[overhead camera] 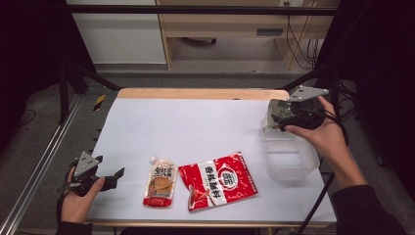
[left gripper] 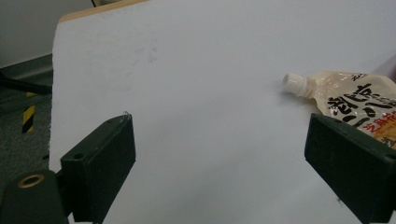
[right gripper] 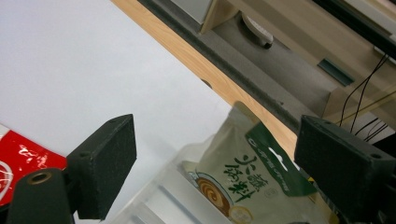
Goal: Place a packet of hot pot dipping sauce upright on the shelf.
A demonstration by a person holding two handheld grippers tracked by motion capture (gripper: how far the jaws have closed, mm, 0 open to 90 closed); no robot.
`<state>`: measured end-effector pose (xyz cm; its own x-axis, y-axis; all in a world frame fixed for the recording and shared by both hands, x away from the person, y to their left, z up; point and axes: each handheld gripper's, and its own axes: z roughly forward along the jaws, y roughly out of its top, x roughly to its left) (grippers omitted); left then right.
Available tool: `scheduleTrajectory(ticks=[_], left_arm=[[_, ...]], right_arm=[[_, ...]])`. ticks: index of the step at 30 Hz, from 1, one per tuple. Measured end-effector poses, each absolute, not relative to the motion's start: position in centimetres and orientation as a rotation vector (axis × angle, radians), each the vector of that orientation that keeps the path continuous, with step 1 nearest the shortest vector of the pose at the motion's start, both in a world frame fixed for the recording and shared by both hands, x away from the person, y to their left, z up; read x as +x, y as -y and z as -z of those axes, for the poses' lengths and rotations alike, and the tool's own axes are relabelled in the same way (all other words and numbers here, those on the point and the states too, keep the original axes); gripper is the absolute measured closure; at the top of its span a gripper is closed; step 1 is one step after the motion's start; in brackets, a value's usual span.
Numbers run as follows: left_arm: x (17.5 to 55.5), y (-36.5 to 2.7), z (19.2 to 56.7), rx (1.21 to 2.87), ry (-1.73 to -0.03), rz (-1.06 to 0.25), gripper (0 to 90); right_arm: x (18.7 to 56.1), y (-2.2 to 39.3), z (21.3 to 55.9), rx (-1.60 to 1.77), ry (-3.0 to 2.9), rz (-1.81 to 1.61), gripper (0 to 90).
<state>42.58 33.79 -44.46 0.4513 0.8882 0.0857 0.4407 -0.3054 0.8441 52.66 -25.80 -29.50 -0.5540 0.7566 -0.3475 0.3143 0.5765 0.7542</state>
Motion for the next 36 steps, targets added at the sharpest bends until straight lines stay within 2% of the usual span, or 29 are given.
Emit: scheduleTrajectory(ticks=[9,15,26,33,36], left_arm=[[42.8,-33.5,44.6,1.94,-1.104,-0.72,8.7],[42.6,-33.2,44.6,1.961,-1.092,-0.722,8.7],[42.4,-32.3,44.6,1.996,-1.06,-0.693,8.3],[42.0,-31.4,44.3,2.017,-1.011,-0.679,8.2],[41.9,-31.1,44.3,2.025,-0.996,-0.68,8.2]], right_arm=[[50.4,21.5,30.5,0.753,-2.156,-0.946,14.0],[49.0,16.9,34.0,0.689,-2.249,-0.985,14.3],[48.3,11.0,39.8,0.697,-2.357,-1.029,17.6],[47.8,7.8,40.8,0.713,-2.428,-1.067,18.5],[47.8,6.0,40.8,0.7,-2.457,-1.094,23.2]])
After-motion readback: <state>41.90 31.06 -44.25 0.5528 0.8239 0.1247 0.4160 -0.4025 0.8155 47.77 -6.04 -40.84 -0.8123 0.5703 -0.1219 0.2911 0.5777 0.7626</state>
